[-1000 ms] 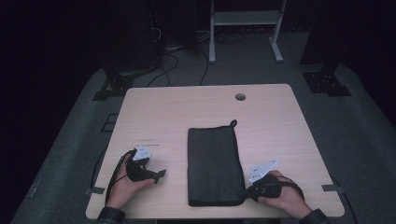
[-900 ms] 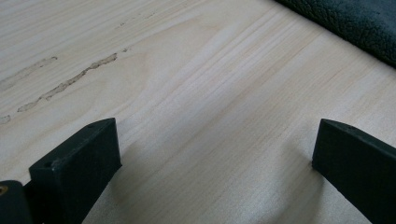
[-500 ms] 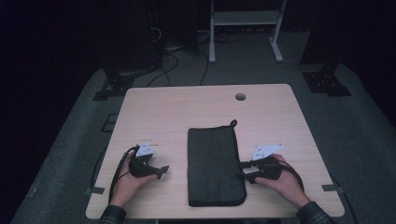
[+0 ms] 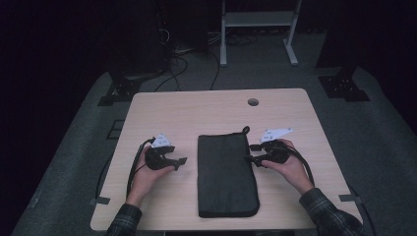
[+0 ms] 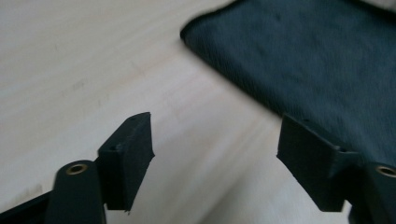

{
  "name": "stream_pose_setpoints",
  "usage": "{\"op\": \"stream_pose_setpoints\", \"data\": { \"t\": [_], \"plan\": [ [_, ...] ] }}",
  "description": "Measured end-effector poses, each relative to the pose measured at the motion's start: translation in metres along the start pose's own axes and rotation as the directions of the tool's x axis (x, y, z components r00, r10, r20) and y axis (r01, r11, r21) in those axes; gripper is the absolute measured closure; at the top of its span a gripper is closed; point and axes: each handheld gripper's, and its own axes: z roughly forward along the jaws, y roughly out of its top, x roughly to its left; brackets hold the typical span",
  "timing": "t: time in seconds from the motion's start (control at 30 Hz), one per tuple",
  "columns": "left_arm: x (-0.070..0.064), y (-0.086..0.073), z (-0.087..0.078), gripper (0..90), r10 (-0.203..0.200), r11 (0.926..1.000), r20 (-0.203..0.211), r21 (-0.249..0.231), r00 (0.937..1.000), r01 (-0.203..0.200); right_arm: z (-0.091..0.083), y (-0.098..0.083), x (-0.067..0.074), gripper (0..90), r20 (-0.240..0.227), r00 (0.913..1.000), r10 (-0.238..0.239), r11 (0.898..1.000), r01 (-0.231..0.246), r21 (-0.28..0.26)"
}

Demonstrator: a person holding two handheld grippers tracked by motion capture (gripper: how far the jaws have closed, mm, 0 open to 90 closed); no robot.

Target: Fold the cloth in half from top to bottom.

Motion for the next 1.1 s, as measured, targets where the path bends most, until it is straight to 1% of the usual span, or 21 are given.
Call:
{"op": "stream_pose_setpoints", "data": {
  "t": [0.07, 0.13, 0.23, 0.37, 0.43, 0.53, 0.57, 0.6, 0.63, 0.7, 0.77, 0.83, 0.9, 0.93, 0.97, 1.0, 1.03, 1.07, 1.1],
  "plan": [
    [0.003, 0.007, 0.007, 30.8, 0.003, 1.0000, 0.009, 0.001, 1.0000, -0.003, 0.005, 0.005, -0.007, 43.5, 0.012, 0.9999, 0.002, 1.000, -0.002, -0.003],
    [0.006, 0.015, 0.015, 33.4, 0.004, 1.0000, 0.027, 0.007, 0.9996, -0.004, 0.009, 0.011, -0.014, 43.0, 0.027, 0.9996, 0.008, 1.000, -0.008, -0.007],
    [0.008, 0.024, 0.026, 38.1, 0.013, 0.9998, 0.052, 0.017, 0.9986, -0.014, 0.014, 0.016, -0.026, 42.0, 0.031, 0.9990, 0.032, 0.999, -0.031, -0.015],
    [0.010, 0.036, 0.039, 43.7, 0.017, 0.9997, 0.074, 0.018, 0.9971, -0.019, 0.022, 0.021, -0.037, 41.3, 0.047, 0.9979, 0.045, 0.999, -0.044, -0.012],
    [0.010, 0.042, 0.046, 45.4, 0.018, 0.9998, 0.087, 0.011, 0.9960, -0.019, 0.027, 0.023, -0.043, 41.0, 0.048, 0.9973, 0.056, 0.998, -0.055, -0.010],
    [0.011, 0.048, 0.056, 45.3, 0.017, 0.9998, 0.086, 0.012, 0.9961, -0.018, 0.035, 0.024, -0.051, 40.8, 0.055, 0.9958, 0.072, 0.997, -0.072, -0.002],
    [0.011, 0.049, 0.060, 45.2, 0.009, 0.9999, 0.088, 0.009, 0.9960, -0.010, 0.038, 0.023, -0.054, 40.4, 0.060, 0.9950, 0.079, 0.997, -0.079, -0.003],
    [0.012, 0.049, 0.062, 44.9, 0.014, 0.9998, 0.086, 0.014, 0.9962, -0.015, 0.041, 0.023, -0.057, 40.2, 0.058, 0.9943, 0.089, 0.996, -0.090, 0.006],
    [0.013, 0.051, 0.066, 44.5, 0.009, 0.9999, 0.085, 0.012, 0.9963, -0.010, 0.044, 0.022, -0.058, 40.2, 0.062, 0.9937, 0.093, 0.996, -0.094, 0.009],
    [0.015, 0.052, 0.071, 43.9, 0.006, 0.9998, 0.072, 0.017, 0.9974, -0.007, 0.048, 0.022, -0.062, 40.2, 0.060, 0.9927, 0.104, 0.994, -0.105, 0.013],
    [0.018, 0.053, 0.076, 44.8, -0.004, 0.9999, 0.071, 0.016, 0.9975, 0.003, 0.053, 0.022, -0.065, 40.4, 0.066, 0.9922, 0.105, 0.994, -0.107, 0.021],
    [0.020, 0.053, 0.080, 46.4, 0.001, 0.9993, 0.073, 0.038, 0.9974, -0.003, 0.059, 0.022, -0.067, 41.3, 0.068, 0.9912, 0.113, 0.993, -0.116, 0.036],
    [0.020, 0.052, 0.083, 47.6, 0.006, 0.9985, 0.073, 0.053, 0.9973, -0.010, 0.063, 0.021, -0.069, 42.3, 0.079, 0.9905, 0.112, 0.993, -0.115, 0.035],
    [0.020, 0.050, 0.085, 47.6, 0.016, 0.9977, 0.068, 0.064, 0.9976, -0.020, 0.065, 0.020, -0.069, 42.4, 0.074, 0.9900, 0.120, 0.992, -0.123, 0.037],
    [0.020, 0.049, 0.087, 47.6, 0.020, 0.9970, 0.062, 0.074, 0.9979, -0.024, 0.068, 0.018, -0.070, 42.4, 0.072, 0.9903, 0.118, 0.991, -0.122, 0.051],
    [0.020, 0.048, 0.088, 47.4, 0.012, 0.9972, 0.066, 0.073, 0.9978, -0.017, 0.069, 0.016, -0.071, 42.9, 0.072, 0.9911, 0.111, 0.992, -0.115, 0.042],
    [0.020, 0.047, 0.090, 47.7, 0.012, 0.9972, 0.067, 0.073, 0.9977, -0.017, 0.069, 0.016, -0.072, 43.4, 0.069, 0.9905, 0.119, 0.992, -0.122, 0.039],
    [0.020, 0.047, 0.090, 48.1, 0.010, 0.9978, 0.068, 0.064, 0.9977, -0.015, 0.069, 0.016, -0.072, 44.0, 0.069, 0.9907, 0.117, 0.992, -0.120, 0.037],
    [0.021, 0.046, 0.090, 49.3, 0.011, 0.9979, 0.067, 0.063, 0.9977, -0.015, 0.070, 0.016, -0.071, 44.4, 0.072, 0.9919, 0.105, 0.994, -0.108, 0.035]
  ]
}}
